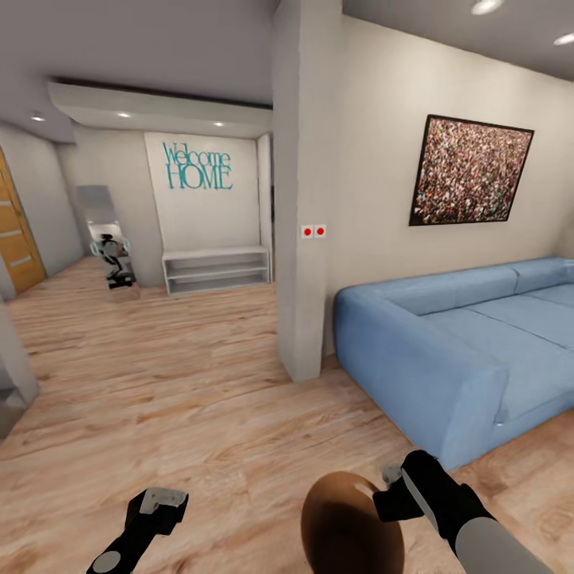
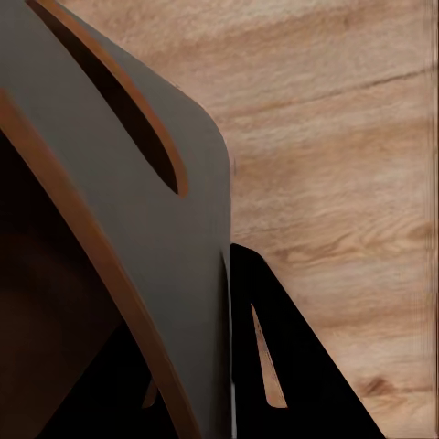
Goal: Put the three can of soda from the living room inside the tash can in the kitchen.
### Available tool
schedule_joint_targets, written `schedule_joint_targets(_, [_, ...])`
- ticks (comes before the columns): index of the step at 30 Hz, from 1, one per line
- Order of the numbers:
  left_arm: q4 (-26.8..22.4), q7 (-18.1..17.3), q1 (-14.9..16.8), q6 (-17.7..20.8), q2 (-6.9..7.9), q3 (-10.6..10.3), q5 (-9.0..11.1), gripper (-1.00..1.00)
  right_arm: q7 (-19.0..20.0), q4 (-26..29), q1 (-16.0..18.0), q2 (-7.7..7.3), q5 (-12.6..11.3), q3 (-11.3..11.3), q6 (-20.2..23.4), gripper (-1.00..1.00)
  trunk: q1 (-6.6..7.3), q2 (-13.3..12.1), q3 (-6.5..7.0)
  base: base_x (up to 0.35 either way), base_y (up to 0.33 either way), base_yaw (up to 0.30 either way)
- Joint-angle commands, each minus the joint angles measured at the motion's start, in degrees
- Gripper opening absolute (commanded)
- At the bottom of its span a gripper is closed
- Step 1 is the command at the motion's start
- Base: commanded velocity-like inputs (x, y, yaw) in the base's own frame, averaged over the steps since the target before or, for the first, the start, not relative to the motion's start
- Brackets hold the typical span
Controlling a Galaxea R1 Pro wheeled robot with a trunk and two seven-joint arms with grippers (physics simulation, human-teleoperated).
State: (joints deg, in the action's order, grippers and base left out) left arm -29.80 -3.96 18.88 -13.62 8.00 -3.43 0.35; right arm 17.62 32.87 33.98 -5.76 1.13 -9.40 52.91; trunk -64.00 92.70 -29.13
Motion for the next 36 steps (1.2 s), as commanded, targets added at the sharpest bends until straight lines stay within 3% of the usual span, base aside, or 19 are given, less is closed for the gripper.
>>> schedule_joint_targets(1, [0.0, 0.0, 0.0, 0.0, 0.00, 0.0, 0.0, 1.00, 0.3, 0.0, 0.0, 0.02, -1.3, 0.1, 0.2, -1.00, 0.00, 0.0, 0.05, 0.000, -0.279, -0.239])
schedule_joint_targets(20, [0.0, 0.0, 0.0, 0.0, 0.00, 0.0, 0.1, 1.00, 0.1, -0.1, 0.0, 0.05, -1.4, 0.0, 0.2, -1.00, 0.00, 0.0, 0.65, 0.000, -0.273, -0.177])
schedule_joint_targets(36, [0.0, 0.0, 0.0, -0.1, 0.00, 0.0, 0.2, 1.00, 0.1, -0.2, -0.1, 0.22, -1.4, 0.0, 0.2, -1.00, 0.00, 0.0, 0.66, 0.026, -0.062, -0.004])
